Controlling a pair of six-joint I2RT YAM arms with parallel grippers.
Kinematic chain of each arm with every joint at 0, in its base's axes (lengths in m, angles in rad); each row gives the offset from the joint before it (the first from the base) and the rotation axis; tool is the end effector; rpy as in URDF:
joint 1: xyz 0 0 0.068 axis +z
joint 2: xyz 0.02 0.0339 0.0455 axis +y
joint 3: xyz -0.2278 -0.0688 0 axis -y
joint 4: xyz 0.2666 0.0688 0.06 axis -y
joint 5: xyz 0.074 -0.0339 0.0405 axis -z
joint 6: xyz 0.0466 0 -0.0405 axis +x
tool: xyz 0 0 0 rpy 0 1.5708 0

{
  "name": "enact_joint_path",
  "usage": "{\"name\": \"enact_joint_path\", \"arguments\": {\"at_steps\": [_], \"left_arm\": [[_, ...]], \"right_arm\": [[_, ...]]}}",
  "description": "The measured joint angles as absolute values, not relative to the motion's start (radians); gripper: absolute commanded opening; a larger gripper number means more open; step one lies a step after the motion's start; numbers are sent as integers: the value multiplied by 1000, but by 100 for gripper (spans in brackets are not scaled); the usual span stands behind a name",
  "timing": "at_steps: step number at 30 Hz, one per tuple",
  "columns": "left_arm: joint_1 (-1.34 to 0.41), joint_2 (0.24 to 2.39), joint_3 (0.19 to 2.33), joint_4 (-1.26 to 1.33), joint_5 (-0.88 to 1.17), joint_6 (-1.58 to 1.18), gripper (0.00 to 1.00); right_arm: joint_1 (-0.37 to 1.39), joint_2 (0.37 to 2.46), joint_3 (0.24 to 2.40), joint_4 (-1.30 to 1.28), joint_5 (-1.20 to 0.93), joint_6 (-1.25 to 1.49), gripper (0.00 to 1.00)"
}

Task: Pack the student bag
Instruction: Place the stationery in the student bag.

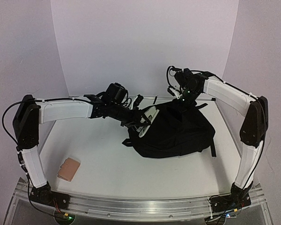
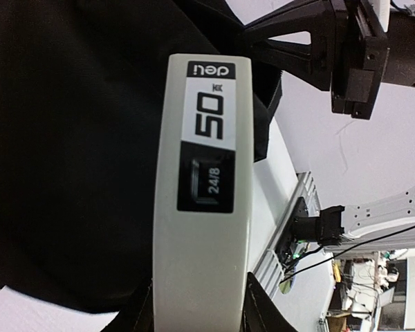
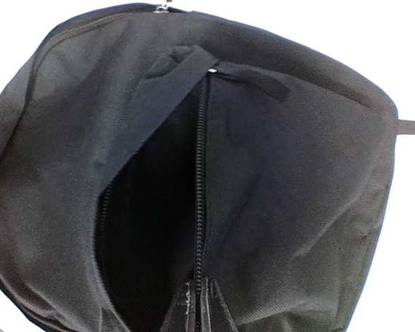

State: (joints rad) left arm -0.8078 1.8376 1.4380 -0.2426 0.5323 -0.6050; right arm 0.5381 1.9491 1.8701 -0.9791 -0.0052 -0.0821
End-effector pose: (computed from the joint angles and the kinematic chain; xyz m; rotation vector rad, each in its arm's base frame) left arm 0.2873 -0.3347 0.2164 0.5791 2.3967 -1.3008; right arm 0.3724 0.2225 0.2589 -0.8069 2.5122 0.1630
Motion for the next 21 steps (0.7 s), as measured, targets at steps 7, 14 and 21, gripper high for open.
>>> {"name": "enact_joint_path", "arguments": {"at_steps": [7,14,21], "left_arm": [[-808,1965,1495,-153,671,-642,3],[-813,2074,1545,-94,766,-685,2],[-834,2120,1581,-26,809,-716,1]], "right_arm": [[531,1908,1812,-919,-97,-56,0],[529,1844,1713,-857,-151,-48,0],[529,1789,1630,-808,-175,-52,0]]}}
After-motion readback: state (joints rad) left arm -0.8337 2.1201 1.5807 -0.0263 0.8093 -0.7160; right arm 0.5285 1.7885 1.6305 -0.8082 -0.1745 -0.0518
